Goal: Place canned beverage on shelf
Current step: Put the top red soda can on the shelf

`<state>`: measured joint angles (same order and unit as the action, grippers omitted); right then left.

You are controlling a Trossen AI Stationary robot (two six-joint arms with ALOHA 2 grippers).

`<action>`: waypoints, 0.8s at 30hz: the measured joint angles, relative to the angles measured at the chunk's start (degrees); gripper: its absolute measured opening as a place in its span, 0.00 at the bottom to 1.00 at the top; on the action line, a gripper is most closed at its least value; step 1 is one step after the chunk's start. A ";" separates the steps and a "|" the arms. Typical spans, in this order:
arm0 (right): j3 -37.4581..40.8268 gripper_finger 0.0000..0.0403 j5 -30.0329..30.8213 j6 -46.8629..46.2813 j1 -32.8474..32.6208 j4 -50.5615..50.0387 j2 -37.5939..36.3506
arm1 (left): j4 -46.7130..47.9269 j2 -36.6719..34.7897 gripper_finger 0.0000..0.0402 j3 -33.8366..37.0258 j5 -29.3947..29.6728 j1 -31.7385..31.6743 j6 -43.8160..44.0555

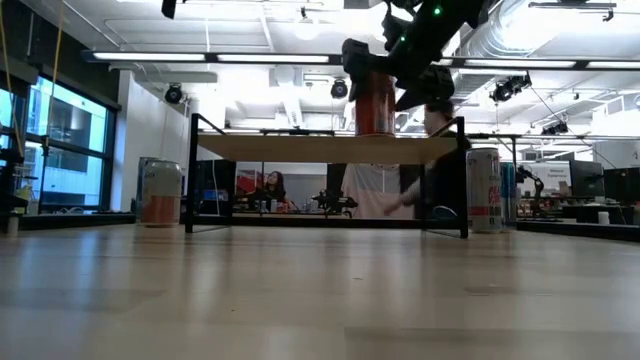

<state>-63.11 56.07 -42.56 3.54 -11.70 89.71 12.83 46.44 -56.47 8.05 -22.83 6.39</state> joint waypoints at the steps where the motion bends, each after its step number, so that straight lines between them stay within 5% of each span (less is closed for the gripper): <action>1: 0.00 0.97 -1.14 -0.60 0.35 -0.02 0.00 | -0.01 0.00 0.00 0.00 0.00 0.00 -0.01; 7: 0.00 0.95 -4.17 -0.97 1.50 -0.02 -0.01 | 0.30 0.00 0.00 0.00 0.00 -0.01 -0.48; 13: 0.00 0.76 -7.47 0.10 1.51 -0.44 -1.05 | 1.73 0.00 0.00 0.00 0.02 -0.02 -0.98; 24: 0.02 0.71 -20.80 24.03 7.46 -8.39 -10.67 | 2.45 0.00 0.00 0.00 0.02 -0.02 -1.03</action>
<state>-63.09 35.27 -18.54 11.00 -20.10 79.04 15.28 46.44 -56.47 8.08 -22.85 5.36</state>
